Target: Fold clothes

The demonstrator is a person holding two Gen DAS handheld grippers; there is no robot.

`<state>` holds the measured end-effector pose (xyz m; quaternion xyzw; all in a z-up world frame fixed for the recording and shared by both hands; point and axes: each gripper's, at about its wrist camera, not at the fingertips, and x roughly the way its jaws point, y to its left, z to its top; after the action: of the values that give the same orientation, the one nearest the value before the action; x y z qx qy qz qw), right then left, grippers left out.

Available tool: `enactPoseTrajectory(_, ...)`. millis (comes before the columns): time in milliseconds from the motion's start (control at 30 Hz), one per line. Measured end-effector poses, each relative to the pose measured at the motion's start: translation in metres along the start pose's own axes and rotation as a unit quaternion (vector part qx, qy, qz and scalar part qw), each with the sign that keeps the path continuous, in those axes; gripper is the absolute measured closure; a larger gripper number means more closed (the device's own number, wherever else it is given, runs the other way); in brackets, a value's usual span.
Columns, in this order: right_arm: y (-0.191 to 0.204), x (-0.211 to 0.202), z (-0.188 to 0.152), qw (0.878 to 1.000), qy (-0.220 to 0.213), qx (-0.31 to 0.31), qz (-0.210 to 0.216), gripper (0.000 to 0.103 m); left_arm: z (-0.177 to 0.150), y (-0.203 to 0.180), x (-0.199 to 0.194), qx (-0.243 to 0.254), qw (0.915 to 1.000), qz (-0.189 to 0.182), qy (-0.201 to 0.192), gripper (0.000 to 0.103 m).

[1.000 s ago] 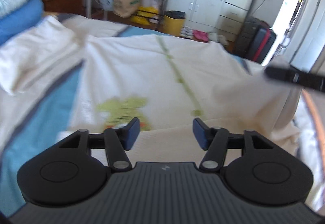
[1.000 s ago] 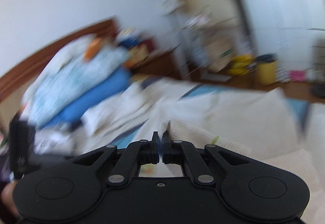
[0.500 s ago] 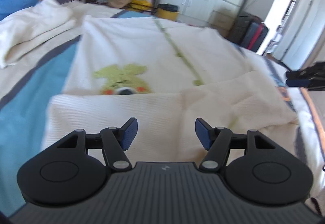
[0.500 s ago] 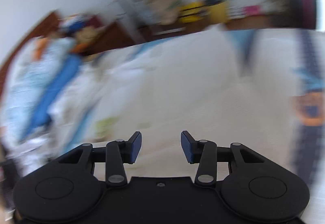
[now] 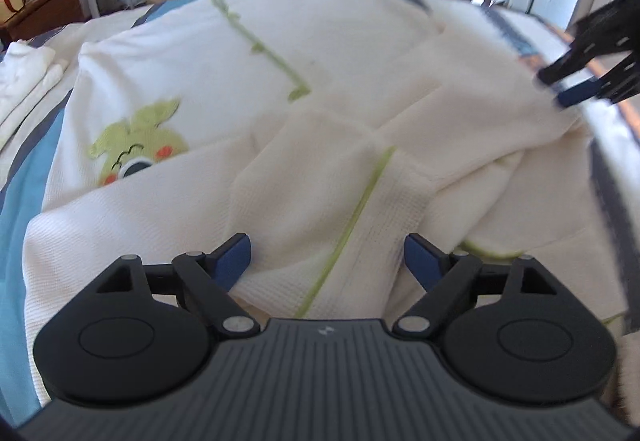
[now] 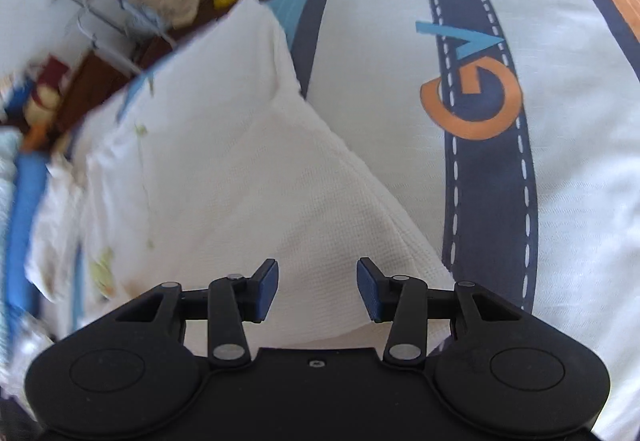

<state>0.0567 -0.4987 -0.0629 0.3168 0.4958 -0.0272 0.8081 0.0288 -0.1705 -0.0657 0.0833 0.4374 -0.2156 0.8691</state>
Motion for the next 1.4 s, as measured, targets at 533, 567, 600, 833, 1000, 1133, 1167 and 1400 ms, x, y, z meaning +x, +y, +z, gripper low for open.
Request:
enactPoseTrajectory(533, 0.018, 0.045, -0.008, 0.997, 0.051, -0.029, -0.044, 0.041, -0.017, 0.094, -0.04, -0.203, 0.9749, 0.007, -0.091, 0.098)
enactPoseTrajectory(567, 0.019, 0.043, -0.009, 0.997, 0.049, -0.032, -0.046, 0.041, -0.022, 0.101, -0.036, -0.214, 0.9735, 0.016, -0.078, 0.098)
enactPoseTrajectory(600, 0.021, 0.041, -0.011, 0.997, 0.046, -0.04, -0.049, 0.041, -0.027, 0.108, -0.033, -0.225, 0.9719, 0.025, -0.065, 0.097)
enactPoseTrajectory(833, 0.066, 0.024, -0.03, 0.981, -0.016, -0.176, -0.079, 0.041, -0.028, 0.092, -0.031, -0.206, 0.9766, 0.01, -0.061, 0.047)
enactPoseTrajectory(1000, 0.113, 0.02, -0.059, 0.952, -0.022, -0.303, 0.016, 0.042, -0.018, 0.06, -0.029, -0.161, 0.9835, -0.04, -0.07, 0.042)
enactPoseTrajectory(1133, 0.128, 0.025, -0.071, 0.931, -0.009, -0.365, 0.015, 0.042, -0.011, 0.036, -0.026, -0.128, 0.986, -0.076, -0.076, 0.026)
enactPoseTrajectory(1167, 0.125, 0.025, -0.069, 0.932, -0.004, -0.363, 0.011, 0.042, -0.01, 0.033, -0.02, -0.124, 0.9872, -0.073, -0.068, 0.023)
enactPoseTrajectory(1400, 0.082, -0.005, -0.048, 0.963, -0.031, -0.266, 0.012, 0.041, -0.014, 0.027, 0.008, -0.039, 0.9987, 0.003, -0.032, 0.021)
